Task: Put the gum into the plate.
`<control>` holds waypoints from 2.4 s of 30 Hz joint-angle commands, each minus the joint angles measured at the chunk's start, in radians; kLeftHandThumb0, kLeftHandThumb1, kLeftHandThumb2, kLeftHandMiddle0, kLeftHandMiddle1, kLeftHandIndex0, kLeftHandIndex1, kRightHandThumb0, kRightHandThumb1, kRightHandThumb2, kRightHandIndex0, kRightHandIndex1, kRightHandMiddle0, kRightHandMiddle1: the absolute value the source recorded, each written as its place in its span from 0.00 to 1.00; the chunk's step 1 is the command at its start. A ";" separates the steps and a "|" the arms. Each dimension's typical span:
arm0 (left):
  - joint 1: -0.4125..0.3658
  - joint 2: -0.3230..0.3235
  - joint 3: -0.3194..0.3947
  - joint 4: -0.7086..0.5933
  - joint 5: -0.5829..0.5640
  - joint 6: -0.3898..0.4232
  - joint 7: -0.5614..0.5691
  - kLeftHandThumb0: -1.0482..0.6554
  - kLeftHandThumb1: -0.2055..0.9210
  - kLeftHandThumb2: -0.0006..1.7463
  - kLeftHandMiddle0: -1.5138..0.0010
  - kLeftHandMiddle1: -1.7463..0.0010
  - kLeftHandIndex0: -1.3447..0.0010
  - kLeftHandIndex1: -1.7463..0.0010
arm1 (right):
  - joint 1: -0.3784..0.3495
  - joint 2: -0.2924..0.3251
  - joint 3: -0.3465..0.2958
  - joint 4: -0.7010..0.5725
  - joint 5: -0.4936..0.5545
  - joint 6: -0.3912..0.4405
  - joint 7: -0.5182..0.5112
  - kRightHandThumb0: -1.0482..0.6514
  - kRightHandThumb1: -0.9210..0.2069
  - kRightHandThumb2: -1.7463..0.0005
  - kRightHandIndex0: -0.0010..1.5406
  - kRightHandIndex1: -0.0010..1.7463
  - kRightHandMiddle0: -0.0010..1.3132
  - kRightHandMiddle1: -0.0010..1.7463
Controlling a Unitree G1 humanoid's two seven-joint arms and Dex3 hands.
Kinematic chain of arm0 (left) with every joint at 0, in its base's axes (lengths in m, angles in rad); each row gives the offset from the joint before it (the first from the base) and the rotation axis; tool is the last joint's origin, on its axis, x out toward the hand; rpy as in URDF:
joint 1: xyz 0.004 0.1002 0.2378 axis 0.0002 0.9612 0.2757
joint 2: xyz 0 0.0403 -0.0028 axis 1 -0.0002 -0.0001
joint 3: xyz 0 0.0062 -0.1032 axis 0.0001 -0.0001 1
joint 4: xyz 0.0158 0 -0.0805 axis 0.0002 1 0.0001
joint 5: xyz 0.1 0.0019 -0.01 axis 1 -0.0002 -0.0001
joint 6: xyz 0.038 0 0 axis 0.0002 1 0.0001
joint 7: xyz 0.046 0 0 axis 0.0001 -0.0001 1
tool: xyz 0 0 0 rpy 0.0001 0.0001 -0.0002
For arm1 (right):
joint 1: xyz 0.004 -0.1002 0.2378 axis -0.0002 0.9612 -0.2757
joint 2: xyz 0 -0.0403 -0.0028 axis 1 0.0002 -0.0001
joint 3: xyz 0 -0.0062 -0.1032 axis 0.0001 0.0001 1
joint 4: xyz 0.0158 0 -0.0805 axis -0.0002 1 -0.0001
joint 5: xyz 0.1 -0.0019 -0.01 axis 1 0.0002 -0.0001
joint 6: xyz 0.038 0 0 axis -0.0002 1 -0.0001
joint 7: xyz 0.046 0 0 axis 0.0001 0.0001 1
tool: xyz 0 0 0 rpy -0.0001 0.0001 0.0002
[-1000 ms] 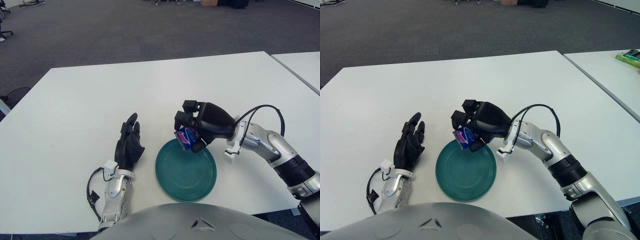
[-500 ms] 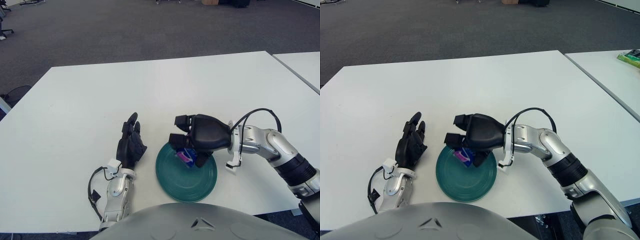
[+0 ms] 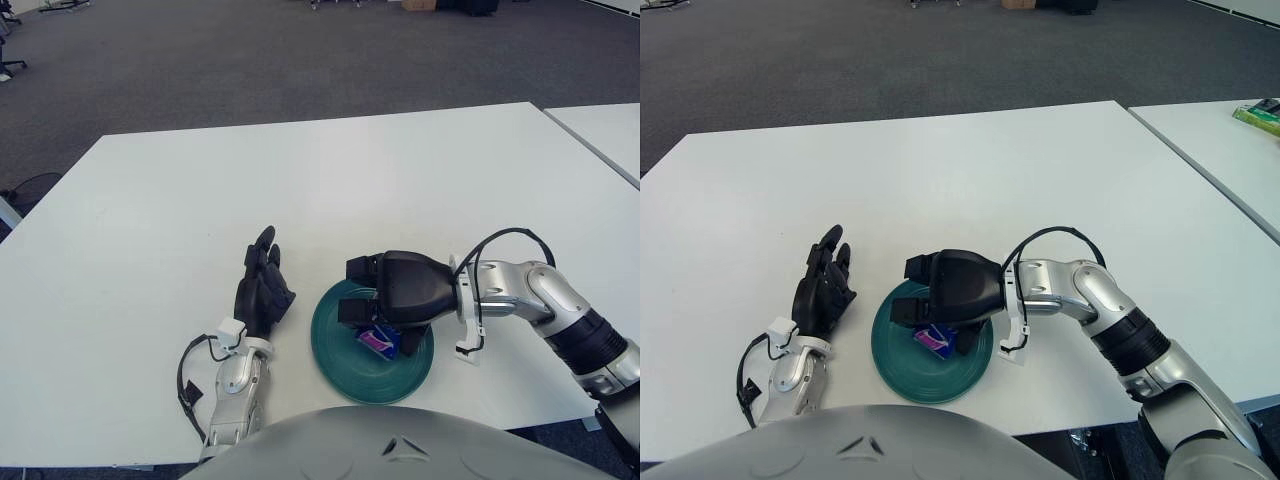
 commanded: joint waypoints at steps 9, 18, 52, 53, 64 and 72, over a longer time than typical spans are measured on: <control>0.010 -0.041 0.009 0.051 -0.084 0.028 -0.021 0.12 1.00 0.60 0.86 0.99 1.00 0.74 | 0.056 0.034 -0.054 -0.045 -0.089 0.071 -0.057 0.19 0.01 0.53 0.18 0.49 0.04 0.59; -0.009 -0.060 0.030 0.052 -0.326 0.078 -0.149 0.08 1.00 0.62 0.86 1.00 1.00 0.74 | 0.112 0.065 -0.095 -0.052 -0.091 0.145 -0.122 0.06 0.00 0.40 0.08 0.03 0.00 0.19; 0.009 -0.029 0.043 0.047 -0.140 0.072 -0.079 0.07 1.00 0.60 0.88 0.99 1.00 0.70 | 0.154 0.420 -0.213 0.500 0.852 0.453 -0.047 0.02 0.00 0.34 0.00 0.00 0.00 0.00; 0.008 -0.026 0.043 0.050 -0.133 0.067 -0.076 0.07 1.00 0.60 0.88 0.99 1.00 0.69 | 0.175 0.432 -0.221 0.473 0.883 0.482 -0.043 0.01 0.00 0.34 0.00 0.00 0.00 0.00; 0.020 -0.014 0.036 0.045 -0.089 0.044 -0.071 0.04 1.00 0.59 0.90 1.00 1.00 0.66 | 0.330 0.450 -0.367 0.325 1.055 0.658 -0.058 0.01 0.00 0.36 0.00 0.00 0.00 0.00; 0.024 -0.012 0.037 0.037 -0.078 0.043 -0.074 0.04 1.00 0.59 0.91 1.00 1.00 0.69 | 0.322 0.515 -0.484 0.416 1.118 0.731 -0.078 0.01 0.00 0.37 0.00 0.00 0.01 0.00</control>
